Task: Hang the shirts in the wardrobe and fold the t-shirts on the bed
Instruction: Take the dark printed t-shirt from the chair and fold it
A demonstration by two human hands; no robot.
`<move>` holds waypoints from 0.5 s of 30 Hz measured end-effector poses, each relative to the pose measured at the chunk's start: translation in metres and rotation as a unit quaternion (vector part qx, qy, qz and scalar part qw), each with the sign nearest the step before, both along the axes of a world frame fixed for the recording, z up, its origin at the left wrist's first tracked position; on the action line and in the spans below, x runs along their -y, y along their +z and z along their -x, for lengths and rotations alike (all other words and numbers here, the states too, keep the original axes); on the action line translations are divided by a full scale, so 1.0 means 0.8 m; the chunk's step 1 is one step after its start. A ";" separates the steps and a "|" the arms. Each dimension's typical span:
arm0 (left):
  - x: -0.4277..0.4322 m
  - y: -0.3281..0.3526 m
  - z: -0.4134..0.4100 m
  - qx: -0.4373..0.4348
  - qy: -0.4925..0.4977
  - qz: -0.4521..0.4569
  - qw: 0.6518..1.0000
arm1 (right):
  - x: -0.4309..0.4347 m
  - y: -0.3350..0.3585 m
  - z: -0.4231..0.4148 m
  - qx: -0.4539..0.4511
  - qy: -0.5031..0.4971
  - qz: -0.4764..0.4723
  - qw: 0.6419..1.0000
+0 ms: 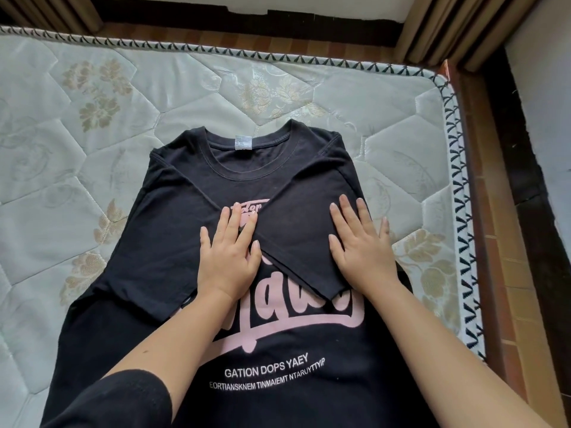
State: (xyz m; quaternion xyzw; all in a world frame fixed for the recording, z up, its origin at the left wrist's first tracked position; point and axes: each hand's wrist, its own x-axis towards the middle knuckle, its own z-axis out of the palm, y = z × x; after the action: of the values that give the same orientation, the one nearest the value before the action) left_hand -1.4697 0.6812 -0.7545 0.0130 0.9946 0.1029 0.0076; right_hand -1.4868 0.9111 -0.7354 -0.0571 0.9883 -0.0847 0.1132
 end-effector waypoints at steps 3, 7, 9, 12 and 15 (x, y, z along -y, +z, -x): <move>-0.006 0.008 0.001 0.020 -0.002 0.023 1.000 | 0.010 0.013 -0.004 0.047 0.023 -0.051 0.997; -0.013 0.017 -0.001 0.075 0.009 0.095 0.993 | 0.033 0.031 -0.025 0.094 0.101 -0.064 0.988; -0.019 0.027 -0.001 0.095 0.010 0.130 0.987 | 0.050 0.036 -0.045 0.121 0.119 -0.047 0.984; -0.029 0.048 -0.008 0.143 0.016 0.173 0.974 | 0.072 0.043 -0.071 0.156 0.113 -0.009 0.981; -0.030 0.061 -0.029 0.154 0.019 0.121 0.980 | 0.085 0.057 -0.087 0.190 0.096 0.047 0.976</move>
State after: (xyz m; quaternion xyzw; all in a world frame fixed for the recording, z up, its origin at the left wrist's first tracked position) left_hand -1.4461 0.7051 -0.7056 -0.0234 0.9866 -0.0176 0.1603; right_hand -1.4176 0.8428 -0.6899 -0.1401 0.9335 -0.1292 0.3037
